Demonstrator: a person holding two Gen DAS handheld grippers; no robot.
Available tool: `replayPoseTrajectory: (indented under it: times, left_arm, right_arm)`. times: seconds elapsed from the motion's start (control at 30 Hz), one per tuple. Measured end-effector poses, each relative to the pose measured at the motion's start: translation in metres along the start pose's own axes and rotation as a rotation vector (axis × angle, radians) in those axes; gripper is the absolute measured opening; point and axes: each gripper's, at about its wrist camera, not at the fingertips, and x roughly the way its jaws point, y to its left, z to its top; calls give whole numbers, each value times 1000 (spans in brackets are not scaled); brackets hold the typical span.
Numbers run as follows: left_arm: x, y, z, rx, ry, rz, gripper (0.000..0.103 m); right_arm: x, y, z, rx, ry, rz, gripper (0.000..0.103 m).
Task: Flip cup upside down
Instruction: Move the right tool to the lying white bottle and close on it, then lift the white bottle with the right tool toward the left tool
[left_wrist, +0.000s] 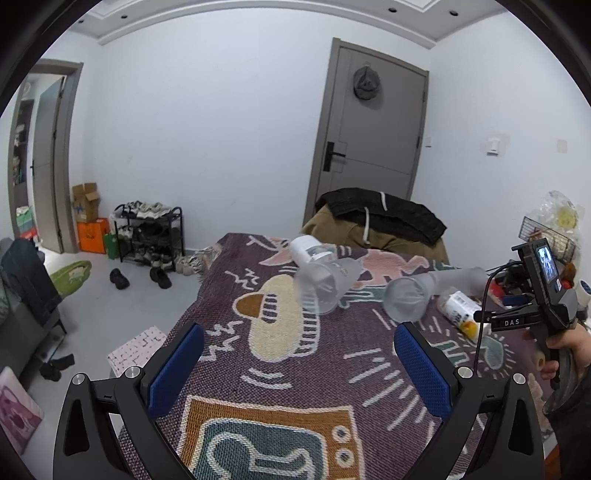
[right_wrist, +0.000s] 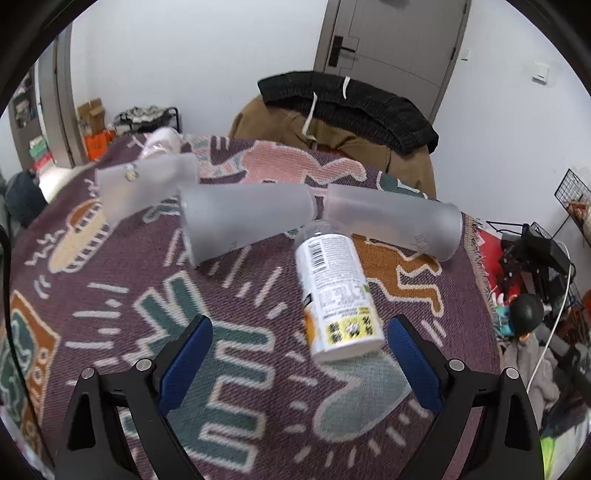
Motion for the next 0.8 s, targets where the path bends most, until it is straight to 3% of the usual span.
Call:
replayPoseTrajectory:
  times: [0.17, 0.43, 0.47, 0.5, 0.8]
  left_arm:
    - [14, 13, -8, -31, 32, 16, 103]
    - [31, 28, -29, -51, 97, 30, 103]
    - [32, 31, -31, -61, 105, 29, 103]
    - [32, 33, -33, -67, 110, 29, 103]
    - [15, 44, -45, -56, 106, 17, 103]
  right_arm:
    - [27, 0, 10, -57, 40, -52, 96]
    - [82, 4, 7, -163, 127, -212, 91]
    - [84, 3, 7, -162, 136, -220, 82]
    - [86, 0, 7, -147, 154, -204, 64]
    - [22, 12, -3, -146, 83, -123, 64]
